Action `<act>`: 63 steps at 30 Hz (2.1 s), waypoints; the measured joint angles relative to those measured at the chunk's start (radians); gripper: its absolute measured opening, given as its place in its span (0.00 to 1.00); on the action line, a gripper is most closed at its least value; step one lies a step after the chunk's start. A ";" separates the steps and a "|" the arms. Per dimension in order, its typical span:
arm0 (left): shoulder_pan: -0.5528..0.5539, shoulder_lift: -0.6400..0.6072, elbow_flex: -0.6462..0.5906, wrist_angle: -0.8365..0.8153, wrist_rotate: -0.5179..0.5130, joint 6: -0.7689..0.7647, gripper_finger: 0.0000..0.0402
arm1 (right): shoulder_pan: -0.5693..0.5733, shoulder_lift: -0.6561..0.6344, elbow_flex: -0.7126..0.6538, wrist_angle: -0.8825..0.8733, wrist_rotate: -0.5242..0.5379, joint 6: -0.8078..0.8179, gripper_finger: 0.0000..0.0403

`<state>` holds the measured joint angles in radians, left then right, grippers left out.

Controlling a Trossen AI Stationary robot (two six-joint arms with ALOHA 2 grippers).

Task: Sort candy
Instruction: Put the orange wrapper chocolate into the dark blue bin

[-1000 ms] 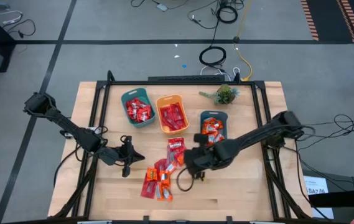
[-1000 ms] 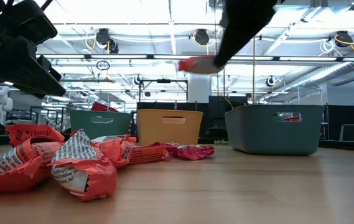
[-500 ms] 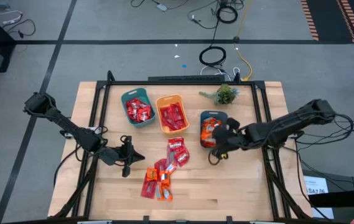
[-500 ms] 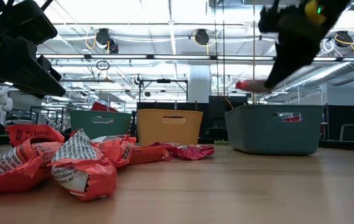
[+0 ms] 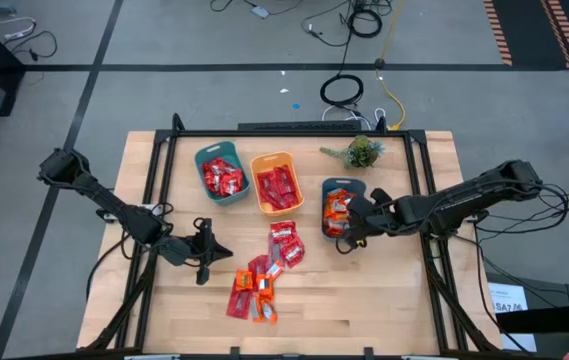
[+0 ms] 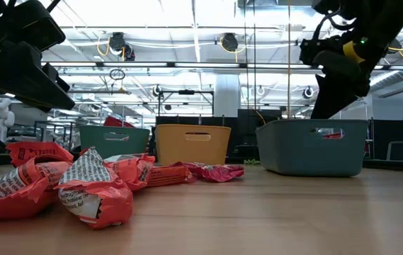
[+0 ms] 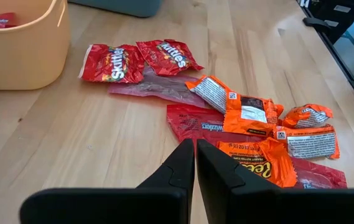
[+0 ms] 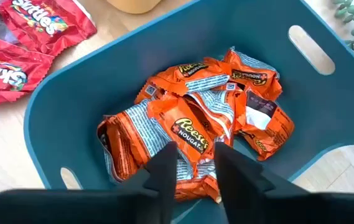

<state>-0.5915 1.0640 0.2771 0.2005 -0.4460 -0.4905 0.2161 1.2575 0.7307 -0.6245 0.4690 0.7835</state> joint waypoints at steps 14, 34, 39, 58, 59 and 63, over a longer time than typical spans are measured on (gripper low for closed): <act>0.000 0.000 0.000 0.002 -0.009 -0.073 0.07 | 0.002 -0.001 0.000 0.002 -0.138 0.003 0.42; 0.005 0.003 0.000 -0.019 -0.023 -0.215 0.10 | 0.133 -0.271 0.000 0.051 -0.178 0.020 0.41; 0.005 0.009 0.000 -0.028 -0.119 -0.284 0.26 | 0.201 -0.314 0.001 0.107 -0.131 0.017 0.41; -0.029 0.041 0.270 -0.414 -0.070 -0.200 0.39 | 0.500 -0.158 0.001 0.121 0.190 0.198 0.41; -0.033 0.053 0.295 -0.441 -0.077 -0.200 0.39 | 0.511 -0.139 0.001 0.126 0.199 0.219 0.41; -0.054 0.133 0.387 -0.493 -0.081 -0.200 0.39 | 0.554 -0.055 0.001 0.171 0.256 0.287 0.41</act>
<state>-0.6456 1.1967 0.6639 -0.2922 -0.5267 -0.6904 0.7702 1.2023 0.7319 -0.4539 0.7246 1.0706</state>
